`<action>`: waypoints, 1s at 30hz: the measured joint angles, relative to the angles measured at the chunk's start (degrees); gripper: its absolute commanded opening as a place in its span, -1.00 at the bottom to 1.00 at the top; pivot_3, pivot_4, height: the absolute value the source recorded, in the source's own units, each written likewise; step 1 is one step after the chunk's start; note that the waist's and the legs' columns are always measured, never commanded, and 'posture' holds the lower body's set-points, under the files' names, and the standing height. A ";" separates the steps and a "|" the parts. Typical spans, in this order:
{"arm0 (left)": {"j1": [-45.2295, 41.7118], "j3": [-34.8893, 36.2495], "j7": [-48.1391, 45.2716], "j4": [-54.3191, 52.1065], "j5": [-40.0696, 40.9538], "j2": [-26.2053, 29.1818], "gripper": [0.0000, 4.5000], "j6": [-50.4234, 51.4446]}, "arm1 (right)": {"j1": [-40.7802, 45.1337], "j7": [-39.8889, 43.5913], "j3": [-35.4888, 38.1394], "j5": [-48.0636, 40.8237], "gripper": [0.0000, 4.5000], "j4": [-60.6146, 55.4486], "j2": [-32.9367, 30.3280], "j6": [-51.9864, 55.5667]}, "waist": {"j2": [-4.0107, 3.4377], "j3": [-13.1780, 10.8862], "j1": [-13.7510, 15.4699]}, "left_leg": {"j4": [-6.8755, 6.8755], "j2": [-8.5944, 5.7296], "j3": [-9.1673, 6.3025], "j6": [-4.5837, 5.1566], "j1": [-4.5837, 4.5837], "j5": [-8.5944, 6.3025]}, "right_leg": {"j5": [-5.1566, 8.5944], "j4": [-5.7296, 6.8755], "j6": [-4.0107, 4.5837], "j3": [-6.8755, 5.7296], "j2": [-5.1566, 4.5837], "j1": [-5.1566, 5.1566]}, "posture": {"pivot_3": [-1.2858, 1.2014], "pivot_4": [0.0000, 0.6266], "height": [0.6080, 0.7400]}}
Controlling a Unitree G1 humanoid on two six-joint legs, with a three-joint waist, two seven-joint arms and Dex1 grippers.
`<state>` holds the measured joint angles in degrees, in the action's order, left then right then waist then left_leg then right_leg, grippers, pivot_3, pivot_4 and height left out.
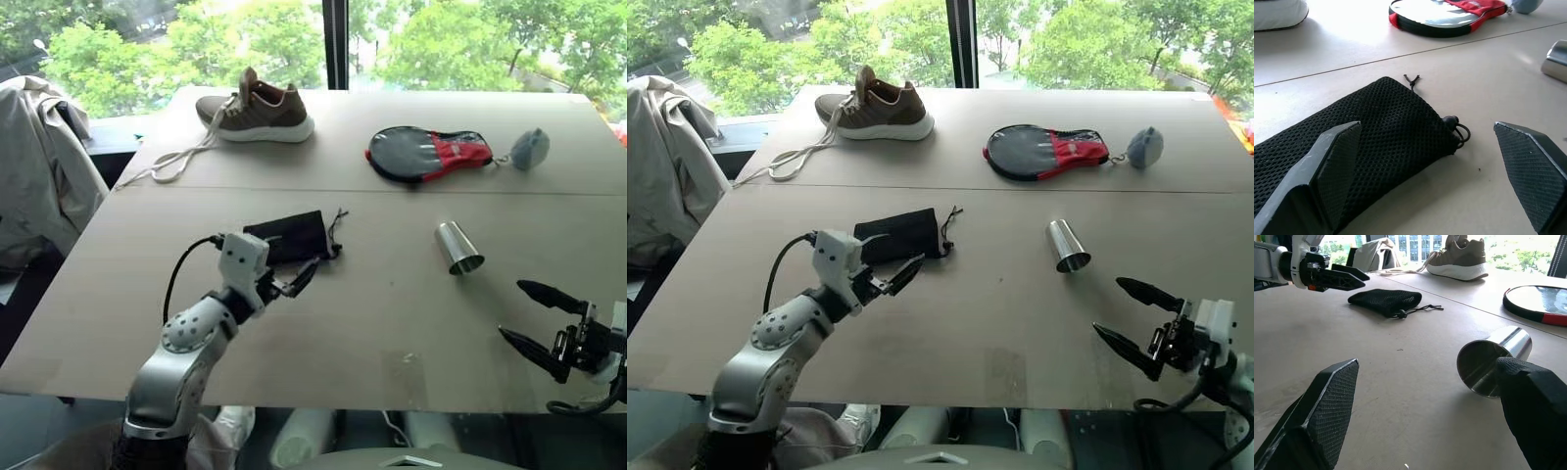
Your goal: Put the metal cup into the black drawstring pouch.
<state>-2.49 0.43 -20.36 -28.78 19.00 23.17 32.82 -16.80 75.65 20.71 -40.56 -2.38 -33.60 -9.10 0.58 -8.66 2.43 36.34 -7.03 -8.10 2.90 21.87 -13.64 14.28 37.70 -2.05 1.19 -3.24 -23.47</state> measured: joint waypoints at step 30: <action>-11.41 -16.40 13.59 -0.34 -26.03 2.70 -0.88 26.30 | 2.04 -1.31 -0.50 3.89 1.00 3.06 1.03 0.13 | 0.12 -0.08 -0.07 | 0.10 0.02 -0.02 -0.25 0.09 -0.03 | -0.04 0.06 -0.04 0.07 0.09 -0.12 | 0.03 -0.52 1.00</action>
<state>-13.91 -15.97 -6.77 -29.12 -7.03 25.88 59.12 -14.76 74.34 20.21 -36.67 0.68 -32.57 -8.96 0.70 -8.74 2.35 36.44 -7.01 -8.12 2.65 21.95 -13.67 14.24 37.76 -2.09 1.26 -3.15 -23.59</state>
